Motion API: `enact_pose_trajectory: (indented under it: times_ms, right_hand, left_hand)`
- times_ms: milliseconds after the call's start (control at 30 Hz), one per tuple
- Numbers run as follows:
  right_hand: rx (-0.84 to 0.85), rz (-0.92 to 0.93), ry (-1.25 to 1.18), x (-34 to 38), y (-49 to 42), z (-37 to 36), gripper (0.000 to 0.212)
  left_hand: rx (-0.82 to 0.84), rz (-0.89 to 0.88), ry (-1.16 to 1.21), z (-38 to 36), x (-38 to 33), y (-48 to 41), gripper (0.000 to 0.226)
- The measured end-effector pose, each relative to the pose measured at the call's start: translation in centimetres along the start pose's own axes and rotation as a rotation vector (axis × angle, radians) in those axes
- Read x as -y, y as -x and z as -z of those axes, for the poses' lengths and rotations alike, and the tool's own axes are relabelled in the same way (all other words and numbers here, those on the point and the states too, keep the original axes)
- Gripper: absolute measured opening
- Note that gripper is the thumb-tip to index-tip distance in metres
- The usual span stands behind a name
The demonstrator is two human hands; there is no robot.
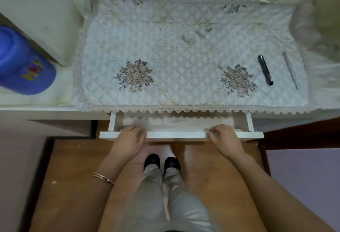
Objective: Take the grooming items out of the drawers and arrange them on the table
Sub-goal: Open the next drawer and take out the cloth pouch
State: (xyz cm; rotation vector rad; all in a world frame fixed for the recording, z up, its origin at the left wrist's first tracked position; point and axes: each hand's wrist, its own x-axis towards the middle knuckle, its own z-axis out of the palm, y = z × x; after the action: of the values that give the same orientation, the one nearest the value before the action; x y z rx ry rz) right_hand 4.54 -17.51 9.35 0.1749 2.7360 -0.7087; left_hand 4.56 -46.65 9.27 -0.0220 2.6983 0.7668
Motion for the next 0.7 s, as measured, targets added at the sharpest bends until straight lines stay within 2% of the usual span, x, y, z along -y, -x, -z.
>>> enact_pose_trajectory:
  times_ms: [267, 467, 700]
  right_hand:
    - [0.016, -0.011, -0.048, -0.9, 4.1, -1.1, 0.020]
    - [-0.041, -0.049, -0.029, -1.7, 8.8, -3.4, 0.016]
    - [-0.020, -0.076, -0.014, -2.0, 12.9, -4.5, 0.015]
  left_hand:
    - [-0.071, 0.071, 0.007, -2.1, -0.1, 3.1, 0.019]
    - [-0.021, 0.049, 0.021, -3.6, 1.2, 7.1, 0.020]
    - [0.023, 0.040, 0.015, -4.9, 2.0, 10.7, 0.025]
